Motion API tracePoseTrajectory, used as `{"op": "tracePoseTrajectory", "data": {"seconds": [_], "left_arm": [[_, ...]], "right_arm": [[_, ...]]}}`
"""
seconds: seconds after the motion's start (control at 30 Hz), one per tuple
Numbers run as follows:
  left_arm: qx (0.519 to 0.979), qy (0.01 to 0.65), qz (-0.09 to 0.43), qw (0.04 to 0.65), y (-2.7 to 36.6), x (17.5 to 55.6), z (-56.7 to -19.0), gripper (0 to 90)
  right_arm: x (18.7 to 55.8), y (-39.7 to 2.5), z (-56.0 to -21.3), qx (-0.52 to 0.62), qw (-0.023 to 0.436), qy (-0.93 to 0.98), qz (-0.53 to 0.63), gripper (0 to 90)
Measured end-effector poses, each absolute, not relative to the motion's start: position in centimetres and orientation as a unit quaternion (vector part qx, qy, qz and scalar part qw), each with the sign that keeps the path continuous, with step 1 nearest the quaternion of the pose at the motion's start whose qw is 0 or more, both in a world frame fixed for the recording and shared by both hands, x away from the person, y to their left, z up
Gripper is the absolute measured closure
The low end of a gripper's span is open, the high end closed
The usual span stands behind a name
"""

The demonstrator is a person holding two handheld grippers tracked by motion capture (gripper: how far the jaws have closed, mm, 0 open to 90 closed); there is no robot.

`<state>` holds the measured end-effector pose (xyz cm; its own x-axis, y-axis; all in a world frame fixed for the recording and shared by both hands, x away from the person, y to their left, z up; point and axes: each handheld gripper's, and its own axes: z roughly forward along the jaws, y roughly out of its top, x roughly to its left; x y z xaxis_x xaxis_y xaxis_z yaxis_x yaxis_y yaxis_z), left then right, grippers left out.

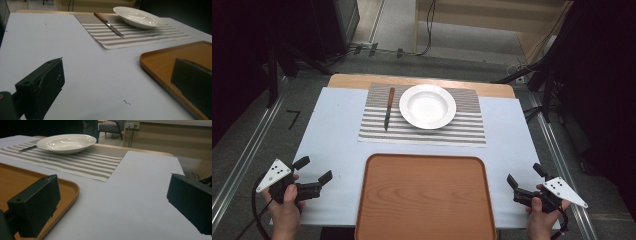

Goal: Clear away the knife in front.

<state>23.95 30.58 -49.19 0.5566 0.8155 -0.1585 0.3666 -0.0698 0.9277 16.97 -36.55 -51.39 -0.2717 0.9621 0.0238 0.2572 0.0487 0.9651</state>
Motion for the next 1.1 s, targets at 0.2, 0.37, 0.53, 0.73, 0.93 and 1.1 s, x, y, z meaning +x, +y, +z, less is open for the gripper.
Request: {"op": "tracePoseTrajectory", "data": {"seconds": [0.2, 0.37, 0.53, 0.73, 0.93, 1.1], "left_arm": [[0.702, 0.42, 0.216, 0.532, 30.2, 24.2, -48.7, 0.0], [0.708, 0.415, 0.225, 0.525, 29.3, 24.6, -47.4, 0.0], [0.709, 0.426, 0.228, 0.514, 28.8, 25.2, -46.3, 0.0], [0.709, 0.417, 0.225, 0.522, 27.7, 26.2, -44.6, 0.0], [0.709, 0.415, 0.221, 0.525, 26.6, 27.4, -43.5, 0.0], [0.712, 0.41, 0.218, 0.527, 25.9, 28.6, -42.7, 0.0]], "right_arm": [[16.9, -36.3, -51.4, 0.479, 0.357, 0.637, 0.487, 0.0], [16.8, -36.4, -51.5, 0.483, 0.358, 0.633, 0.488, 0.0], [16.7, -36.2, -51.5, 0.48, 0.359, 0.635, 0.487, 0.0], [16.8, -36.1, -51.5, 0.474, 0.358, 0.64, 0.488, 0.0], [16.7, -36.1, -51.5, 0.47, 0.357, 0.643, 0.489, 0.0], [16.7, -36.1, -51.5, 0.469, 0.357, 0.643, 0.489, 0.0]]}}
